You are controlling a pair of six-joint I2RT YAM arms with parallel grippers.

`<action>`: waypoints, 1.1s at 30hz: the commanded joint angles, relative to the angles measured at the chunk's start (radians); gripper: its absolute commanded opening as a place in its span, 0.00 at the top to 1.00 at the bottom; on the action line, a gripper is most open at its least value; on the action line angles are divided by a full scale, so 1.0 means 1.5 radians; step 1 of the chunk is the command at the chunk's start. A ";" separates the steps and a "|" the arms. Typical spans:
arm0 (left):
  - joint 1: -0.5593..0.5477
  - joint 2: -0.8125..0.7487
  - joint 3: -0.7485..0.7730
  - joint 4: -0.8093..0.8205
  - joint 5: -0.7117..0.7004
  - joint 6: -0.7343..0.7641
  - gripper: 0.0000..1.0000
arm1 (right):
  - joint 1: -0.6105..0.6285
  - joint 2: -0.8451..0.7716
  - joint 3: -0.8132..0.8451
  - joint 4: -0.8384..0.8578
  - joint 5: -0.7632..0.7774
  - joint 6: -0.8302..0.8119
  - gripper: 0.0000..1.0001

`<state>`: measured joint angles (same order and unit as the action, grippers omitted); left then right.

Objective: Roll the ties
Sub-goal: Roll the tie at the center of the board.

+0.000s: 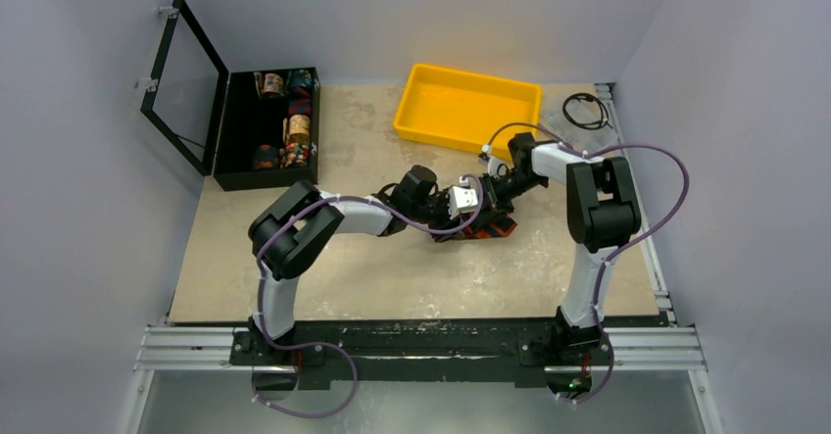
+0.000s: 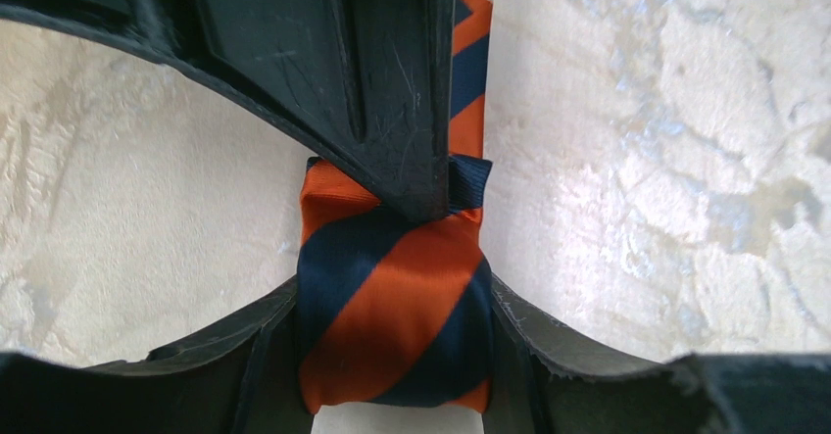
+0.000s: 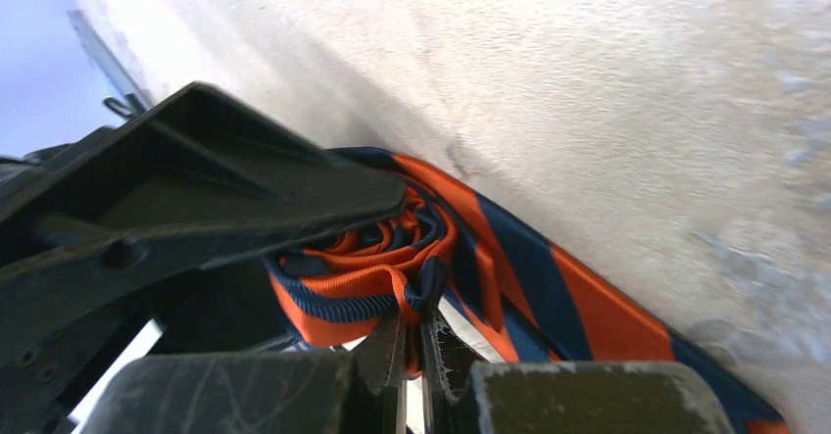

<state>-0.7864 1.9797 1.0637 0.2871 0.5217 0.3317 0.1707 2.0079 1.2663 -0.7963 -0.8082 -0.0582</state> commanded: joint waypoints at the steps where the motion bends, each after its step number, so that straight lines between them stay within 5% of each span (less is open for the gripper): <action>1: 0.003 0.008 0.006 0.052 0.048 -0.059 0.49 | 0.004 0.031 0.000 0.034 0.250 -0.026 1.00; 9: 0.001 0.044 0.010 0.099 0.073 -0.079 0.49 | 0.041 0.047 0.014 0.036 0.320 -0.028 1.00; 17: 0.001 0.045 -0.032 0.190 0.042 -0.114 0.39 | 0.067 0.079 0.049 0.023 0.386 -0.023 1.00; 33: -0.011 0.094 -0.040 0.341 -0.002 -0.156 0.42 | 0.092 0.117 0.072 -0.005 0.324 -0.030 1.00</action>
<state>-0.7906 2.0880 0.9833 0.7021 0.5629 0.1364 0.2729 2.0731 1.4075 -0.9291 -0.4763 -0.0559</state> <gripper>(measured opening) 0.592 0.019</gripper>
